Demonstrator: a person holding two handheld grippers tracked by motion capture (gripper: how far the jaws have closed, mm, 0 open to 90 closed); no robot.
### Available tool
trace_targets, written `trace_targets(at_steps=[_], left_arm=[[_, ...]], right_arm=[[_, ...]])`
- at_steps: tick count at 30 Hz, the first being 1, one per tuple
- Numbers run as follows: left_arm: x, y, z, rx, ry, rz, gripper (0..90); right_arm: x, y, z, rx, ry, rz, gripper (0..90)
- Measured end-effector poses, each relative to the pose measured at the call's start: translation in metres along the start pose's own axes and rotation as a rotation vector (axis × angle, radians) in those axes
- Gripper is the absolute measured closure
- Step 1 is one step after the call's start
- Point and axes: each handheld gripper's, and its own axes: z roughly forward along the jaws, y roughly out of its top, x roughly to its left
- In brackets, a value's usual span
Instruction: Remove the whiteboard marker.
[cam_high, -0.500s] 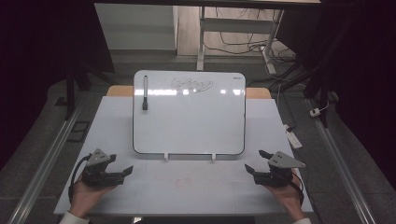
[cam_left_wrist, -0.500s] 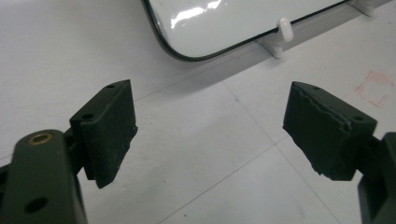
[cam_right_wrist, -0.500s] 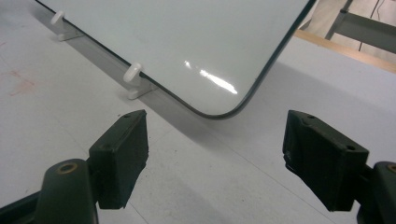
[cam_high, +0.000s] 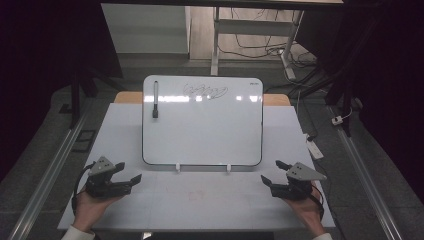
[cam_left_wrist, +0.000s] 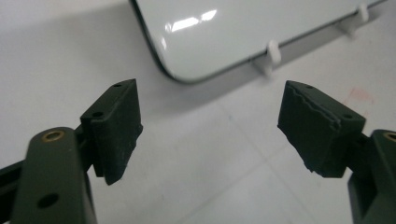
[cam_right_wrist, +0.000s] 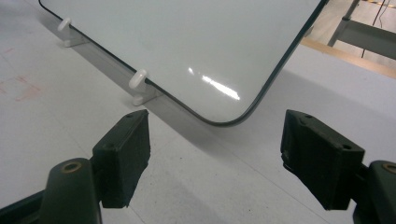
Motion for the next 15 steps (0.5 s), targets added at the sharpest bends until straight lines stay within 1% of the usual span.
trace_targets(at_steps=[3, 6, 9, 11, 12, 13, 15], left_arm=[[0.0, 0.02, 0.0, -0.032, 0.002, 0.012, 23.2], [0.003, 0.049, 0.005, -0.052, 0.007, 0.024, 24.9], [0.007, 0.081, 0.012, -0.061, 0.04, 0.052, 25.8], [0.012, 0.103, 0.017, -0.073, 0.052, 0.051, 27.1], [0.017, 0.124, 0.024, -0.079, 0.069, 0.042, 27.9], [0.017, 0.124, 0.024, -0.079, 0.069, 0.042, 28.2], [0.021, 0.143, 0.031, -0.082, 0.101, 0.048, 28.8]], right_arm=[[0.0, 0.001, 0.0, -0.001, 0.001, -0.002, 23.8], [0.002, 0.002, 0.002, 0.001, 0.003, -0.014, 24.2], [0.003, 0.002, 0.002, 0.0, 0.005, -0.017, 24.2], [0.003, 0.002, 0.002, 0.001, 0.005, -0.019, 24.2], [0.004, 0.001, 0.003, 0.003, 0.005, -0.018, 24.2], [0.004, 0.001, 0.003, 0.003, 0.005, -0.018, 24.2], [0.004, 0.0, 0.004, 0.006, 0.003, -0.016, 24.2]])
